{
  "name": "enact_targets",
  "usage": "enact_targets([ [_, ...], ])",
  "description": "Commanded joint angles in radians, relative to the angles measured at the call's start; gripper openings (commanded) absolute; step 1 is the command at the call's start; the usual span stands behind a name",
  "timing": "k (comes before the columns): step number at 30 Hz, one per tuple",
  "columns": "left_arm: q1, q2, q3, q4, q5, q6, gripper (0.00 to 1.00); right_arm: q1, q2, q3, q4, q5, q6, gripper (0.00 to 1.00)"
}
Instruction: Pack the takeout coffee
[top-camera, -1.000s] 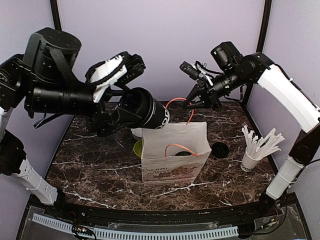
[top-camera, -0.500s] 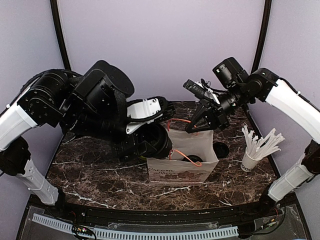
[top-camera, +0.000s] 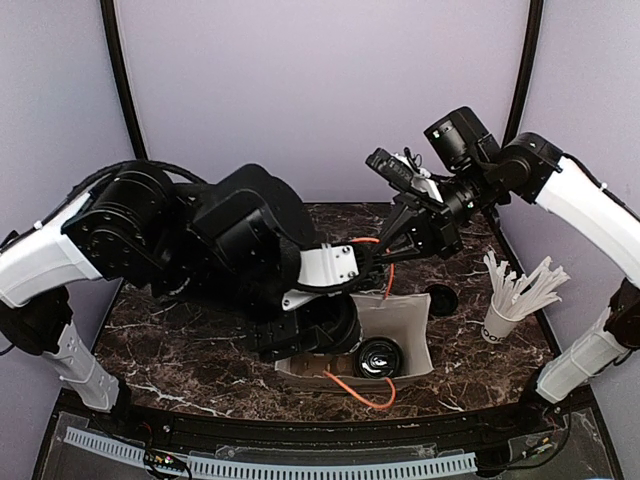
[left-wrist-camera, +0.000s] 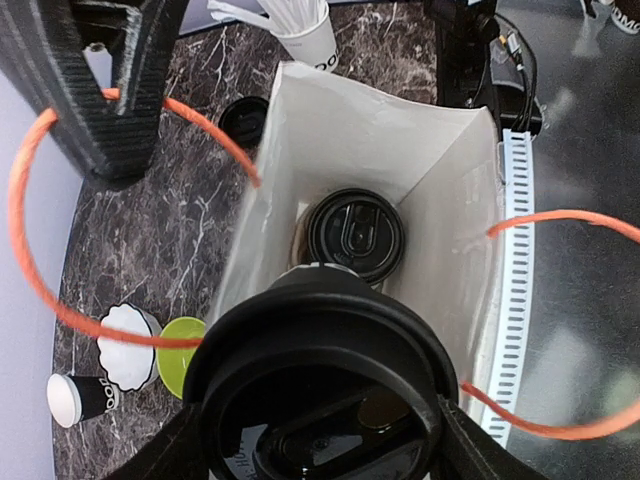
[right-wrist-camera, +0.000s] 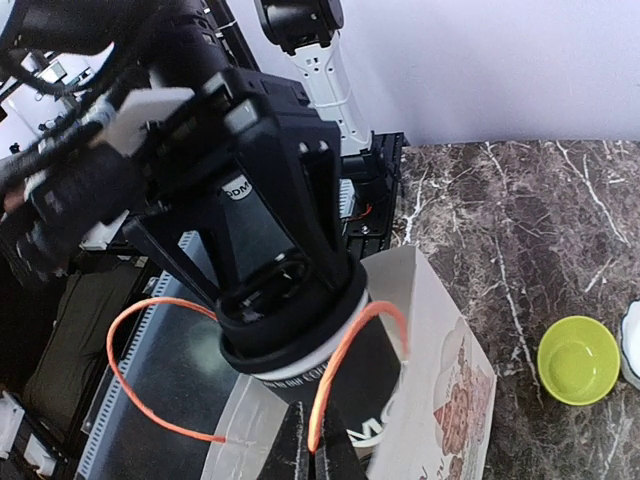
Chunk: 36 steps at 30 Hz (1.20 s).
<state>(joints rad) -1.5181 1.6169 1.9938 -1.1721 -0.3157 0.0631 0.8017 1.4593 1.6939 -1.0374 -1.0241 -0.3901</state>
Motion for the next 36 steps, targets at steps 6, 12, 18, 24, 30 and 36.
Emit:
enact_targets([
  [6, -0.007, 0.049, -0.048, 0.01, -0.038, 0.023, 0.51, 0.072, -0.018, -0.011, -0.051, -0.073, -0.078, 0.14],
  [12, -0.035, 0.082, -0.025, -0.026, -0.018, -0.006, 0.5, -0.013, 0.041, 0.202, -0.214, -0.036, -0.192, 0.36],
  [18, -0.101, 0.135, -0.001, -0.035, 0.013, -0.056, 0.49, -0.204, 0.08, 0.277, -0.238, -0.103, -0.209, 0.58],
  [24, -0.166, 0.18, -0.005, -0.045, -0.057, -0.119, 0.48, -0.194, 0.062, 0.035, -0.108, -0.021, -0.18, 0.59],
  [30, -0.224, 0.205, 0.004, -0.104, -0.196, -0.163, 0.47, -0.111, 0.063, -0.121, -0.081, 0.165, -0.241, 0.6],
  [36, -0.262, 0.237, 0.035, -0.249, -0.285, -0.262, 0.47, -0.063, 0.082, -0.176, -0.083, 0.212, -0.278, 0.6],
])
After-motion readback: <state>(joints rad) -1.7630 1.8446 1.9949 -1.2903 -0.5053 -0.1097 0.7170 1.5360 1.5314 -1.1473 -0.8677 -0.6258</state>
